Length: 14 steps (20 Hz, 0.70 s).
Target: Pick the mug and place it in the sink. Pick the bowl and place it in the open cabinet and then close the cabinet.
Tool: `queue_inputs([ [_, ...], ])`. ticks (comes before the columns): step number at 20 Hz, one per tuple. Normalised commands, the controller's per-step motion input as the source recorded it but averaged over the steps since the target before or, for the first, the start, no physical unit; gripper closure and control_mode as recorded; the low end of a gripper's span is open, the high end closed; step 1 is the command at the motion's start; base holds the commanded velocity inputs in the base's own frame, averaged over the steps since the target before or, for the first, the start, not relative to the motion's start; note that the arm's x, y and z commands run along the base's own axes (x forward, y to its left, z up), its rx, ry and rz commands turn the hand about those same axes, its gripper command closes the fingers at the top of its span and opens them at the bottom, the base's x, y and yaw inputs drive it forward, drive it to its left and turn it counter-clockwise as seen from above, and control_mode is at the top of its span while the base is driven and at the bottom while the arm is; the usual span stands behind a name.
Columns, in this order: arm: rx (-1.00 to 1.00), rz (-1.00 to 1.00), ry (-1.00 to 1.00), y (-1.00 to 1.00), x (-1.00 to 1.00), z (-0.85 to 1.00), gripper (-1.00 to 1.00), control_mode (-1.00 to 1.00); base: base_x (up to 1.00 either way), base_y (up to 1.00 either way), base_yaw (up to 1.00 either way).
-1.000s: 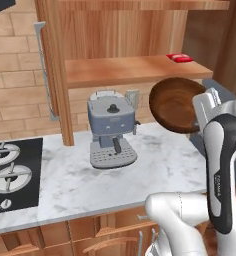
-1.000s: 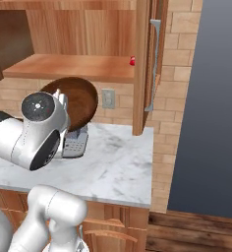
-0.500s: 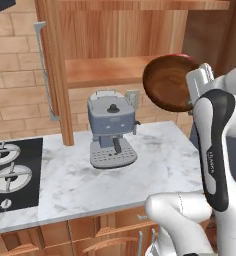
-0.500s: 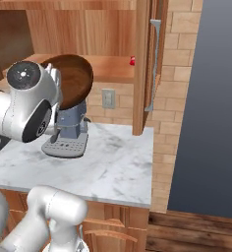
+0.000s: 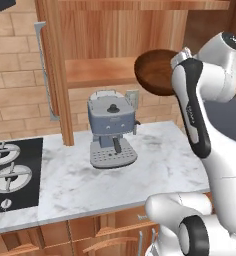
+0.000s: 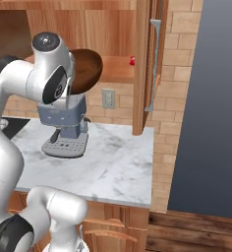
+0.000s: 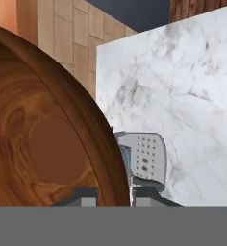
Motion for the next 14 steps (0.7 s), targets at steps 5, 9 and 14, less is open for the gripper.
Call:
queue_inputs([
  [5, 0.00, 0.00, 0.06, 0.00, 0.63, 0.20, 1.00, -1.00, 0.00, 0.00, 0.00],
  [9, 0.00, 0.00, 0.03, 0.00, 0.53, 0.10, 1.00, -1.00, 0.00, 0.00, 0.00],
  [14, 0.00, 0.00, 0.00, 0.00, 0.49, 0.01, 1.00, -1.00, 0.00, 0.00, 0.00],
])
